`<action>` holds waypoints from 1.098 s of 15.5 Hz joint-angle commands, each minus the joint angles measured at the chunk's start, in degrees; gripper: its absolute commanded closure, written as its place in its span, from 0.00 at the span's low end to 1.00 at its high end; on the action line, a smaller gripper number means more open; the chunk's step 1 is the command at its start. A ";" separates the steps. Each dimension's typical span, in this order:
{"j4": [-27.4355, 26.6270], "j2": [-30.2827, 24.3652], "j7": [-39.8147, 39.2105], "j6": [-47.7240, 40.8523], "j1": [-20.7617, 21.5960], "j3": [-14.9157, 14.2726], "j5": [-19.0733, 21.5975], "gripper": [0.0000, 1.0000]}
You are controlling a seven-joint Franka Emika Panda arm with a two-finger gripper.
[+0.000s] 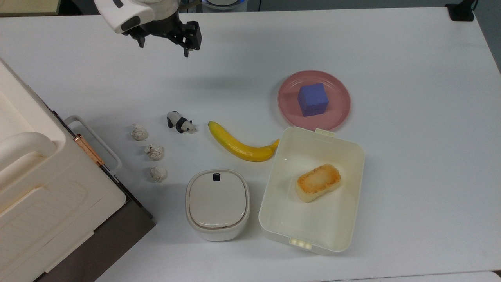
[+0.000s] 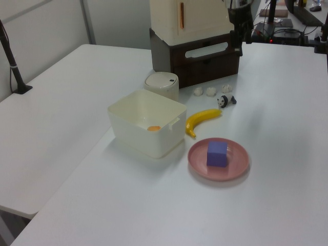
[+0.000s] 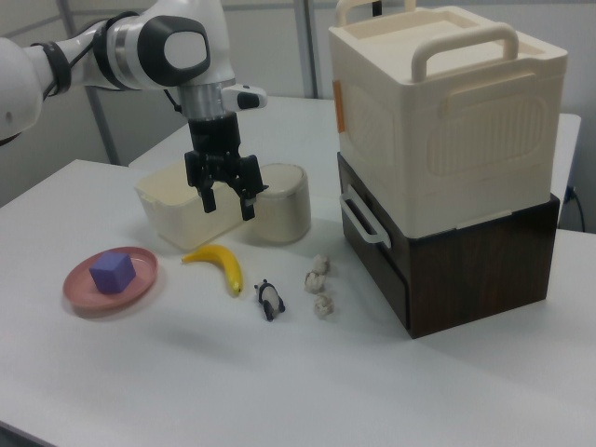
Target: Slide the drawer open
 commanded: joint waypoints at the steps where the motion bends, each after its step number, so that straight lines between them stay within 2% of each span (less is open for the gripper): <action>1: -1.42 -0.07 -0.88 2.57 0.66 -0.26 0.25 0.00; 3: -1.60 0.28 -0.88 2.93 0.84 -0.26 0.25 0.00; 7: -1.60 2.03 0.00 8.98 0.66 -0.26 0.95 0.00; 11: -0.99 2.39 -1.83 10.22 0.31 -0.43 1.04 0.00; 15: -0.02 2.30 -17.19 11.72 -1.44 -0.96 1.04 0.00; 17: -0.02 2.48 -20.29 12.16 -2.50 -0.96 0.95 0.00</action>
